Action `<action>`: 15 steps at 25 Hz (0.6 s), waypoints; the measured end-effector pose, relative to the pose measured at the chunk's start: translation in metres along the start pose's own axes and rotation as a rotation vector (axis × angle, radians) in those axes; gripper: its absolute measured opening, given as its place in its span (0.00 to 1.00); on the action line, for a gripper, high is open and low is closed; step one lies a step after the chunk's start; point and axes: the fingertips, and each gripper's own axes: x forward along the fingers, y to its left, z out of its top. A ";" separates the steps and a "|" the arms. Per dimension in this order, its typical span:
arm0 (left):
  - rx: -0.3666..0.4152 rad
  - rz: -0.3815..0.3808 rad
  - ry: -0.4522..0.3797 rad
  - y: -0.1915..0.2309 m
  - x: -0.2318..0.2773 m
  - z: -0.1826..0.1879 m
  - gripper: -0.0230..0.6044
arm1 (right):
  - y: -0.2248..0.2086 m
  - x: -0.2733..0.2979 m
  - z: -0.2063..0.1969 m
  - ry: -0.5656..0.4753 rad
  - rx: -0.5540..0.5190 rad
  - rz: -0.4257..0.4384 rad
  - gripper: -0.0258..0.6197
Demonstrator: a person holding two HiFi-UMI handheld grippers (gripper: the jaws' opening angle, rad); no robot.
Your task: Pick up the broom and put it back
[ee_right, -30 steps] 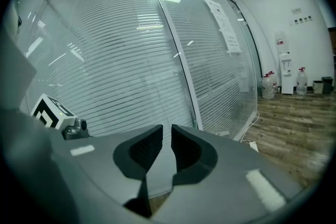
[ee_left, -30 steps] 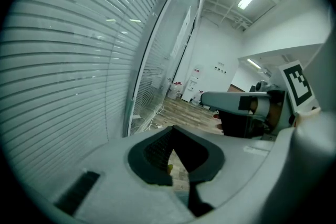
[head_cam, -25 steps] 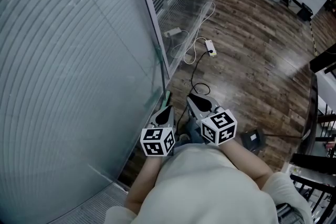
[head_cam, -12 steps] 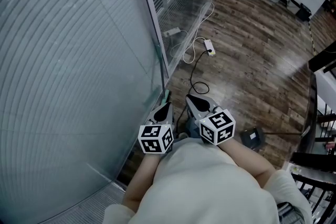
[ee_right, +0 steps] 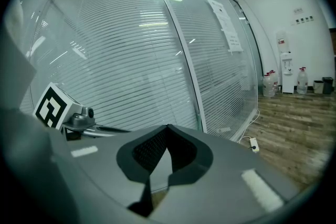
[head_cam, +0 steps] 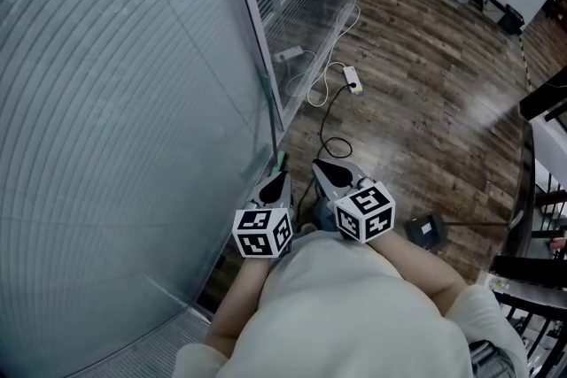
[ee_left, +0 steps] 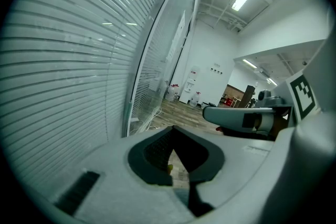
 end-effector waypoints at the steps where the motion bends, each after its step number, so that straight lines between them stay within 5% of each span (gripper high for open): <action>1: 0.000 0.000 0.001 0.000 0.001 -0.001 0.05 | -0.001 0.000 -0.001 0.001 0.001 -0.001 0.05; 15: -0.005 -0.002 0.006 0.002 0.003 0.003 0.05 | 0.002 0.007 0.000 0.023 -0.010 0.017 0.05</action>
